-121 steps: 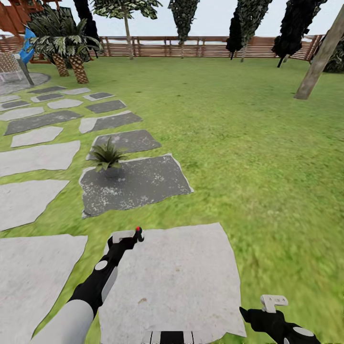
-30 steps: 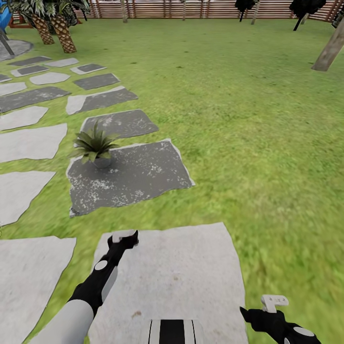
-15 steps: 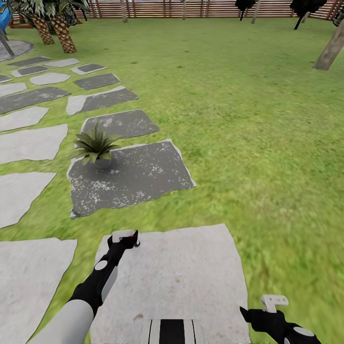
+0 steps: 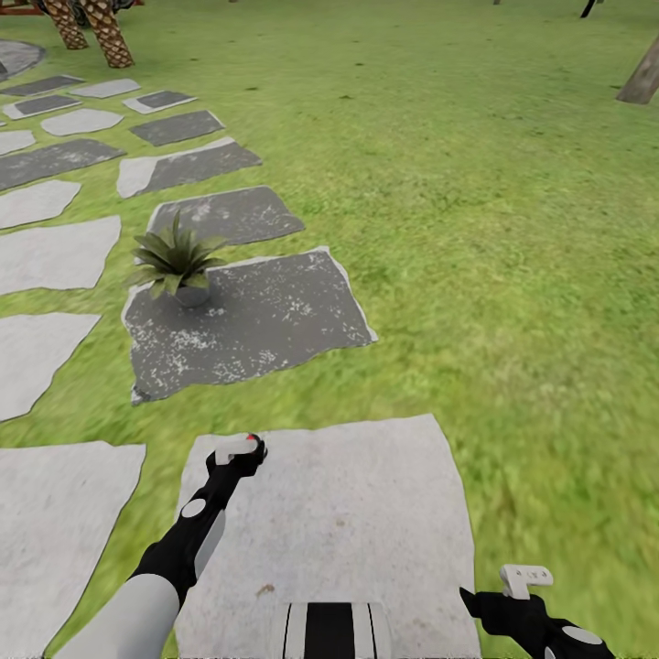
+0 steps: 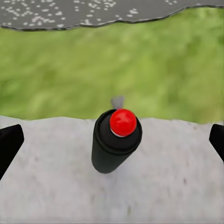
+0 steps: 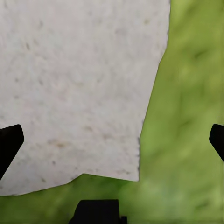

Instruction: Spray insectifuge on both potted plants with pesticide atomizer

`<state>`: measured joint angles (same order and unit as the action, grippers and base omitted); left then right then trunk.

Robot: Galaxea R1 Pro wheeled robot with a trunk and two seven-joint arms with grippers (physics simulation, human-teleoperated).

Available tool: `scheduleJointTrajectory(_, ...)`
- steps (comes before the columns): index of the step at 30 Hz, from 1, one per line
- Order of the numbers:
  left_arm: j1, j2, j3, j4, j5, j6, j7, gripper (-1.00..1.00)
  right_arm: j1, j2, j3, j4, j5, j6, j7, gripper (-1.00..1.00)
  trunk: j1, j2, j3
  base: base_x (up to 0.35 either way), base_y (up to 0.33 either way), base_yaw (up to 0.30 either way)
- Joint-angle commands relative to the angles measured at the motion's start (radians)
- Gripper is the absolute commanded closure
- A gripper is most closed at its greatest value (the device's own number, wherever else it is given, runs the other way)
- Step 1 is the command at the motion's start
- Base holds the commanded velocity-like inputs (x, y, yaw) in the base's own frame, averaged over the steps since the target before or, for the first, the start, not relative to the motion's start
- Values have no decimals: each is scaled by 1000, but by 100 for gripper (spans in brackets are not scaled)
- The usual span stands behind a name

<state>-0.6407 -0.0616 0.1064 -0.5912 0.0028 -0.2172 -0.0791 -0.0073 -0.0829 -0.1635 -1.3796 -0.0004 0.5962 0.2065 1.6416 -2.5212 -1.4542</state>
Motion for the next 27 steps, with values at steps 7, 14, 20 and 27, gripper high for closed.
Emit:
scheduleJointTrajectory(7, -1, -1, 7, 1, 0, -2, -8, -100, 0, 0, -2, -2, 0, 5, 5, -100, 0, 0, -9, 0, 0, 0)
scheduleJointTrajectory(14, -1, -1, 7, -1, 0, -2, -8, -100, 0, 0, -42, -3, -1, 5, 6, -100, 1, -1, -22, 0, 0, 0)
scheduleJointTrajectory(20, -1, -1, 7, -2, 0, -2, -8, -100, 0, 0, -69, -3, -1, 5, 7, -100, 1, -1, -22, 0, 0, 0)
scheduleJointTrajectory(27, -1, -1, 7, -2, 0, -2, -8, -100, 0, 0, -71, -3, -1, 5, 7, -100, 1, -1, -22, 15, 0, 0)
